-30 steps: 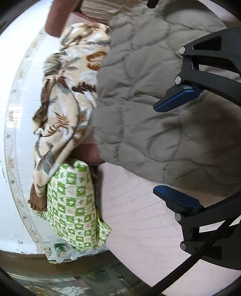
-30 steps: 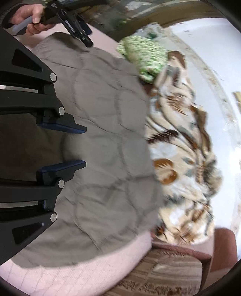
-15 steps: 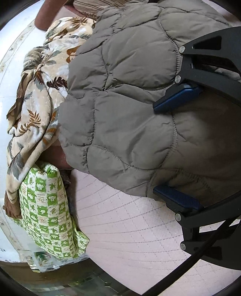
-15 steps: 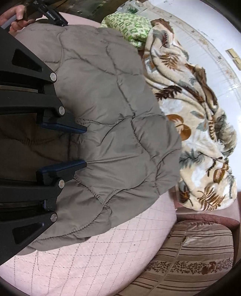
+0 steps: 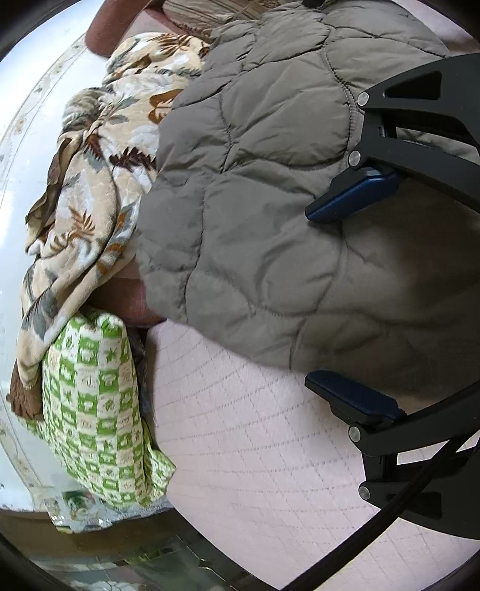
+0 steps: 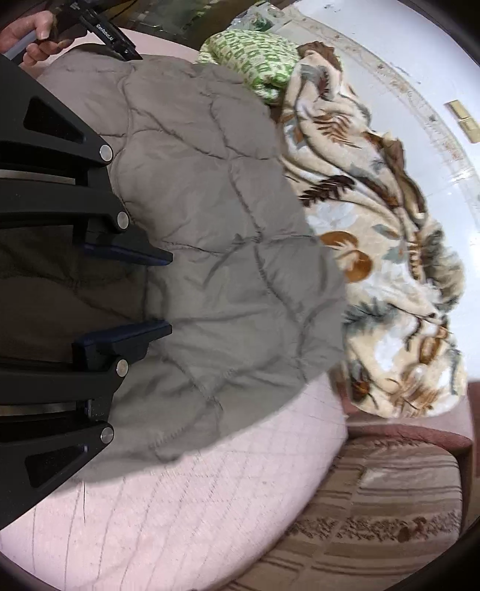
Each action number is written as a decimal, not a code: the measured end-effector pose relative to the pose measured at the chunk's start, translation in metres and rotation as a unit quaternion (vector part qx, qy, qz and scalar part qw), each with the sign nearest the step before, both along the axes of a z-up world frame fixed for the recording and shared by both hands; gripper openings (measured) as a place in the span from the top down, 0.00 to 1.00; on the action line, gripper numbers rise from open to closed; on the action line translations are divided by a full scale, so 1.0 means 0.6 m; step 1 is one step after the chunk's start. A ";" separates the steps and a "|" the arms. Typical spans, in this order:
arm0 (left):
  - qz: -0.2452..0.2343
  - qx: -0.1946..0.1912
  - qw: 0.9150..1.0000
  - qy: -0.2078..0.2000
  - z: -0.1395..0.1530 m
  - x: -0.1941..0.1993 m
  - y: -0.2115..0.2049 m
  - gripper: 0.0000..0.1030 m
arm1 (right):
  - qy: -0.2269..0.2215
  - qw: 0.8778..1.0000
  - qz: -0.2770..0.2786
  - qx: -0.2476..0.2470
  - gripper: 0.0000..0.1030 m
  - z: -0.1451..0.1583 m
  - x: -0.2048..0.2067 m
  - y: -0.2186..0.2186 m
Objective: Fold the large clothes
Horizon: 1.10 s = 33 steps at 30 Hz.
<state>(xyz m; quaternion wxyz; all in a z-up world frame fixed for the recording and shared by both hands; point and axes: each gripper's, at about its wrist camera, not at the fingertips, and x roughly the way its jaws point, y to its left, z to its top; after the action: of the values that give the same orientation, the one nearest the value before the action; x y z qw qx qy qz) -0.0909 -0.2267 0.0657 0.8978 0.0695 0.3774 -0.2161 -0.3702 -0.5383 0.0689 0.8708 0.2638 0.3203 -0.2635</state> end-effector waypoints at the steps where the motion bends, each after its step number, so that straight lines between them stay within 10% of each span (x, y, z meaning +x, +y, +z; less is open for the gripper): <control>1: 0.005 0.001 1.000 0.001 0.000 0.002 0.004 0.20 | 0.004 1.000 -0.005 -0.010 0.67 0.006 -0.007 0.000; 33: -0.001 0.035 0.999 -0.012 0.011 -0.031 0.014 0.20 | 0.023 1.000 -0.012 0.010 0.62 0.013 -0.035 0.022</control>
<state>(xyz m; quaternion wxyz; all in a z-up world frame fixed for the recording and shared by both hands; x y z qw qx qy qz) -0.1093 -0.2185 0.0723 0.8991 0.1039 0.3738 -0.2027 -0.3913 -0.5251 0.0764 0.8575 0.2696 0.3399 -0.2767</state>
